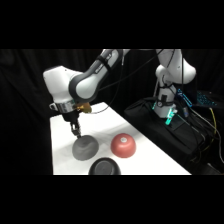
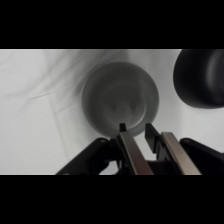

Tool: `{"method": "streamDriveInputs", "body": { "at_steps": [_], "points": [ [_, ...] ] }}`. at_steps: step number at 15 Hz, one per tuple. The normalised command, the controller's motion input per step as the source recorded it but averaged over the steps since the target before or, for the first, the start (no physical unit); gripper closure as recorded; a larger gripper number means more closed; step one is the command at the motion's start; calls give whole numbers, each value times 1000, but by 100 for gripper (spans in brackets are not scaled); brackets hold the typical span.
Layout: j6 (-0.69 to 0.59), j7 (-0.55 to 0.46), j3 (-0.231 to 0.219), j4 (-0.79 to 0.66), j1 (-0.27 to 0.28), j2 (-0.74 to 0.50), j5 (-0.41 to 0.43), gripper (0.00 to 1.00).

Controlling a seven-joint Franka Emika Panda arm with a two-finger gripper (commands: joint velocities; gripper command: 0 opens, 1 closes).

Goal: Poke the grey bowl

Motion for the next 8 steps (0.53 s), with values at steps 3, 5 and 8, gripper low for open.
{"method": "streamDriveInputs", "body": {
  "at_steps": [3,5,8],
  "points": [
    [-209,65,-47,-171,70,-443,-16,5],
    [-190,94,-64,-161,90,-403,-62,0],
    [-194,135,-81,-151,101,-363,-112,0]
  ]
}}
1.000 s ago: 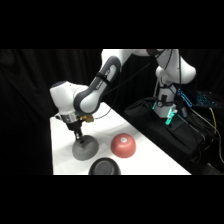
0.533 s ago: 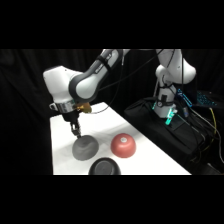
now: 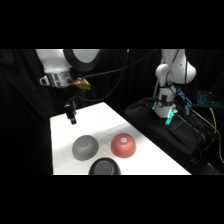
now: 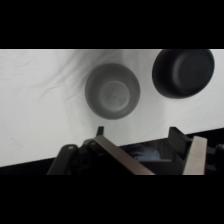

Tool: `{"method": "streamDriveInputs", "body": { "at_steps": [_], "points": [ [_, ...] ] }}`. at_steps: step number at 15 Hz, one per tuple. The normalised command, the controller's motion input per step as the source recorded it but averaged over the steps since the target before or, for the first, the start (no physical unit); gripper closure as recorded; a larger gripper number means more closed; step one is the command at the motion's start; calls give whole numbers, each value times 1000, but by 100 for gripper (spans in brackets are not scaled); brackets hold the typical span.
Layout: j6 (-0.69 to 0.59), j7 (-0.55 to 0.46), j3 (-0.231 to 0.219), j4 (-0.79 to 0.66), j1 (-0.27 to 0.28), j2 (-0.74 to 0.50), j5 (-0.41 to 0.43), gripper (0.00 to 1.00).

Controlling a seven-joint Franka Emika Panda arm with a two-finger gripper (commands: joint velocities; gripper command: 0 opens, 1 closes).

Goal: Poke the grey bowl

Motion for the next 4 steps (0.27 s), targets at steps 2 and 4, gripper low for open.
{"method": "streamDriveInputs", "body": {
  "at_steps": [2,4],
  "points": [
    [-147,142,-86,-146,102,-311,-151,0],
    [-92,114,-73,-146,92,-270,-151,0]
  ]
}}
